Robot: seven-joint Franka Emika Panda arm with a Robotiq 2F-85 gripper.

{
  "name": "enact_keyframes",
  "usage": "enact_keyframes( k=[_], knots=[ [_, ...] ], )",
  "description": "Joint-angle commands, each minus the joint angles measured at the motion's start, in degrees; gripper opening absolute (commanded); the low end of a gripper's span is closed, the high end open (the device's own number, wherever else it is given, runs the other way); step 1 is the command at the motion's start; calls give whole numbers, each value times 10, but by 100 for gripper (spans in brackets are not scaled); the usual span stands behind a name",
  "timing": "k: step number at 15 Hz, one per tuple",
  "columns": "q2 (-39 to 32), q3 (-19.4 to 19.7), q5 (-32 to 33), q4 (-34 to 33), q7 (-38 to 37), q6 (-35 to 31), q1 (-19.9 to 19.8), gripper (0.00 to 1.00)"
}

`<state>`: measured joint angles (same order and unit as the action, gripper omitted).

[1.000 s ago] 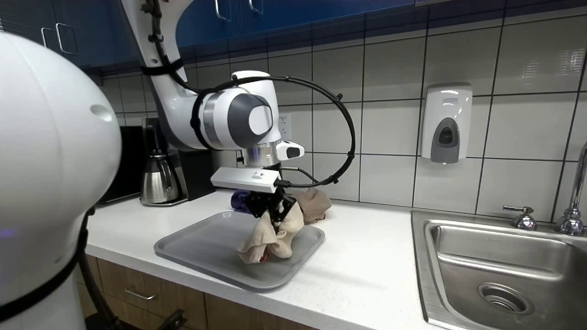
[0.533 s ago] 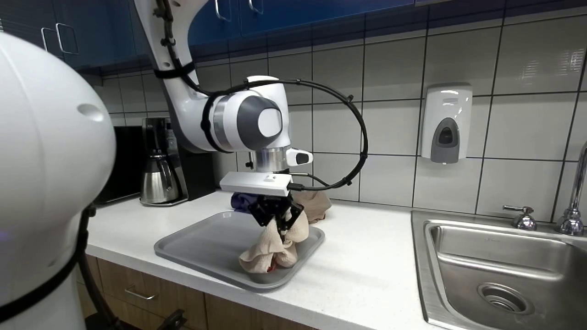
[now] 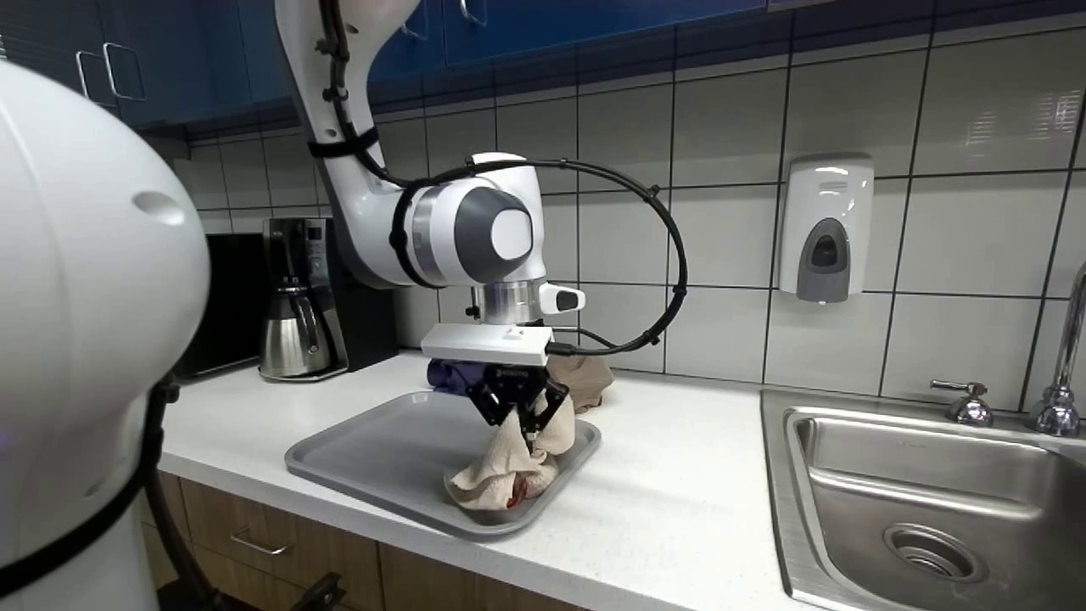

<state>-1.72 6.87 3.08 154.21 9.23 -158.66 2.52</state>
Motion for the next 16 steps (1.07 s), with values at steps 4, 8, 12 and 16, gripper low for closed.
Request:
enact_keyframes(
  k=[4, 8, 12, 16],
  knots=[
    [-57, -30, -6, -64, 23, 25, -20, 3],
    [-86, -35, 4, -89, 26, 41, -24, 3],
    [-86, -30, 30, -95, 20, 54, -23, 52],
    [-71, -23, 54, -92, 11, 80, -26, 82]
  ],
)
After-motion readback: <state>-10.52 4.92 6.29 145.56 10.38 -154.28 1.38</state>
